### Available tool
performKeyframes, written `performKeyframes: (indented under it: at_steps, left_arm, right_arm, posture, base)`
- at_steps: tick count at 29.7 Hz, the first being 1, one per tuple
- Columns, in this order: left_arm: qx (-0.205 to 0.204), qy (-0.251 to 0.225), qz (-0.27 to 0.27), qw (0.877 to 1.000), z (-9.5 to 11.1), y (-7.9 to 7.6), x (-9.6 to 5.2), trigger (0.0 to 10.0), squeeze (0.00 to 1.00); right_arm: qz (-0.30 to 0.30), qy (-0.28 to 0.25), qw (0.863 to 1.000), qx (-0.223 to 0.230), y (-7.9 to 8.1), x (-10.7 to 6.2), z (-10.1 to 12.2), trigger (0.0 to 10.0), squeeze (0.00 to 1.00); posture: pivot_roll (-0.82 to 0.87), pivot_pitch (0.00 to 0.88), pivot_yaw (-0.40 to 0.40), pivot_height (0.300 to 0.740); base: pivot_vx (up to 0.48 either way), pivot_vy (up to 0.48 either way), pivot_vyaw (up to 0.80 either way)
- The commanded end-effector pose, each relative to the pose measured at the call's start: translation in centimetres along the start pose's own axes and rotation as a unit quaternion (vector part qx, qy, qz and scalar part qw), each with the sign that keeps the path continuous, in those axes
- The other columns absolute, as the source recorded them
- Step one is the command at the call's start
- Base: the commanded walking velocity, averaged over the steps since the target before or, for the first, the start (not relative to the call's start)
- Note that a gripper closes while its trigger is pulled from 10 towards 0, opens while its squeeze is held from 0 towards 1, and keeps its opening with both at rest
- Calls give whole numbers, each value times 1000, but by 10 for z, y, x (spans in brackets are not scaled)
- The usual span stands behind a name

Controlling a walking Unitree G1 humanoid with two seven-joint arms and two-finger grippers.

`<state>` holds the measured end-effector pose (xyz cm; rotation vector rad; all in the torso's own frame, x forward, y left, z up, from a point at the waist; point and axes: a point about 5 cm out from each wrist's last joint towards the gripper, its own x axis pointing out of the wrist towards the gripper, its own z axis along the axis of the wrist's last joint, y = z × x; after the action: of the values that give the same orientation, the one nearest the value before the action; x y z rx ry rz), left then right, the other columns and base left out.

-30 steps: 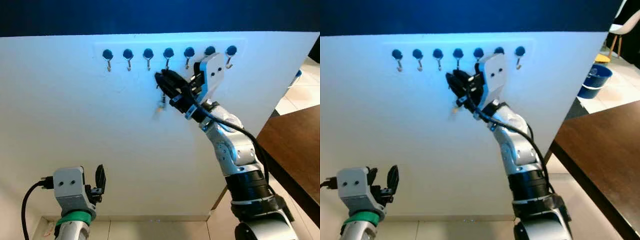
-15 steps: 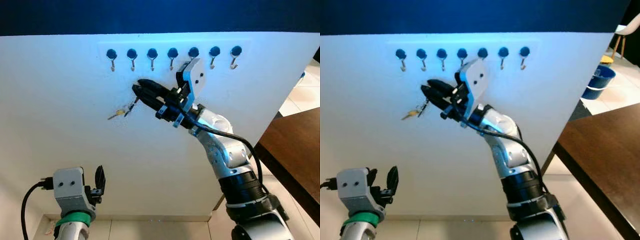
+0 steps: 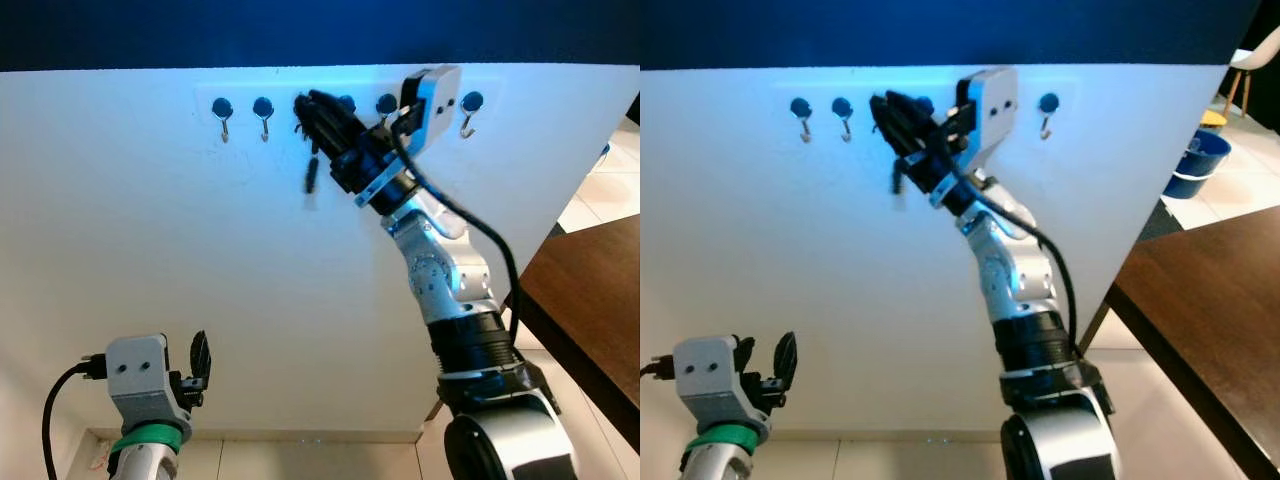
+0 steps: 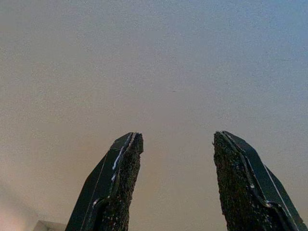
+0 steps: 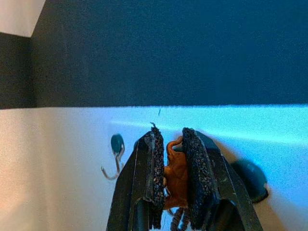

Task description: Hang keys on a hook

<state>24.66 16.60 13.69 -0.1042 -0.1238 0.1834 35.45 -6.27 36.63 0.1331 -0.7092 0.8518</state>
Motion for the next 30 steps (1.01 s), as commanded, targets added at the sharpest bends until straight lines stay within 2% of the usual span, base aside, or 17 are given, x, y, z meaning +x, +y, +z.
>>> performKeyframes:
  at_steps: [1,12,14,18,21,30]
  left_arm:
    - [6,6,8,1000,-1,5,-3,10000,0]
    - [4,4,6,1000,0,5,-4,10000,0]
    - [4,3,6,1000,0,5,-5,10000,0]
    - [4,3,6,1000,1,5,-5,10000,0]
    - [4,3,0,1000,1,4,-6,10000,0]
    - [5,2,-8,1000,2,3,-5,10000,0]
  right_arm:
    - [2,-17,1000,5,1,4,7,10000,0]
    - [3,-26,1000,2,1,-3,14,10000,0]
    - [-6,-20,1000,5,0,-11,12,10000,0]
    - [-9,-17,1000,7,0,-14,12,10000,0]
    - [-5,7,1000,19,12,-29,1,10000,0]
    - [-23,12,1000,17,10,-37,4,10000,0]
  posture:
    - [-159,133,100,740]
    - [-155,139,104,740]
    - [-155,139,104,740]
    - [-155,139,104,740]
    - [-153,138,114,740]
    - [-155,131,120,740]
  base:
    - [0,0,0]
    - [0,0,0]
    - [0,0,0]
    - [0,0,0]
    - [0,0,0]
    - [0,0,0]
